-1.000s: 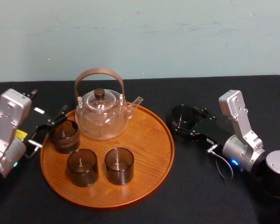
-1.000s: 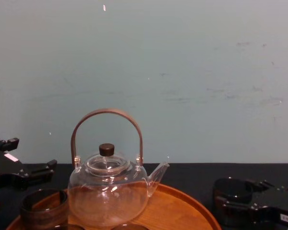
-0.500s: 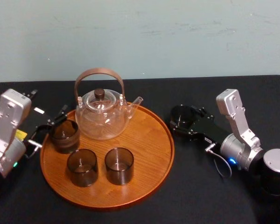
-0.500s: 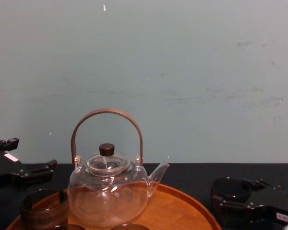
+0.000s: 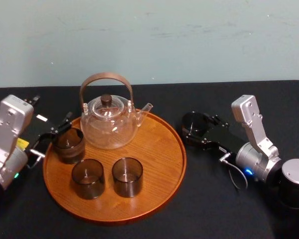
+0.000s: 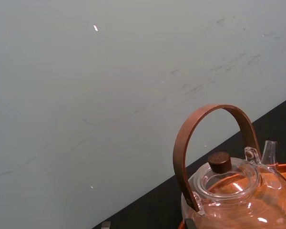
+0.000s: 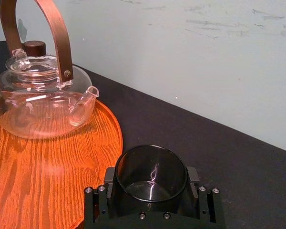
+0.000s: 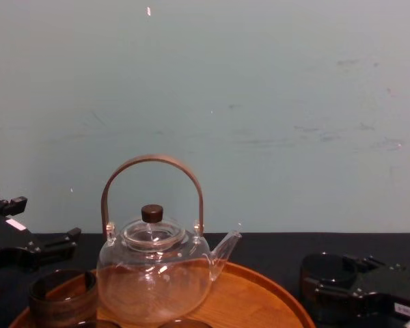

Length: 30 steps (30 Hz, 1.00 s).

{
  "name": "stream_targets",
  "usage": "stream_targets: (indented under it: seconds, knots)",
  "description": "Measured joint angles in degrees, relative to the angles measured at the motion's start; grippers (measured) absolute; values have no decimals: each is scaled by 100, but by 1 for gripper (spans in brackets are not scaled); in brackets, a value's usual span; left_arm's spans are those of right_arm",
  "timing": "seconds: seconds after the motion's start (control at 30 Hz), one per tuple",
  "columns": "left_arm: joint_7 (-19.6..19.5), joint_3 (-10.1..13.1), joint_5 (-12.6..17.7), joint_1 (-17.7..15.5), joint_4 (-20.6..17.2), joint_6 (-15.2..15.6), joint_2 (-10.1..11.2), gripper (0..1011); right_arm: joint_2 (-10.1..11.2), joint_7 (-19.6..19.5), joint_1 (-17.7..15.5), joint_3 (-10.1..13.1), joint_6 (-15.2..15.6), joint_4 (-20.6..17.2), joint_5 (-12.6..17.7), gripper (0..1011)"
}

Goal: Pick up the glass from the table and place it on the tray.

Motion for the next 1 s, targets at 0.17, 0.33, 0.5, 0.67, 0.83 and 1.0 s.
stream_targets:
  seconds: [0.17,0.33,0.5,0.67,0.83,1.0]
  knots:
    - [0,0,0,0,0,0,0,1002,2,0,-2,3,3,-3,0,904]
    - [0,0,0,0,0,0,0,1001,2,0,-4,5,6,-7,0,904]
    - [0,0,0,0,0,0,0,1001,2,0,-6,5,7,-7,0,904]
    - [0,0,0,0,0,0,0,1002,11,30,-38,17,-87,-14,32,904]
    - [0,0,0,0,0,0,0,1002,44,64,-92,35,-171,-114,77,904]
    - [0,0,0,0,0,0,0,1002,96,14,-187,40,-195,-331,69,904]
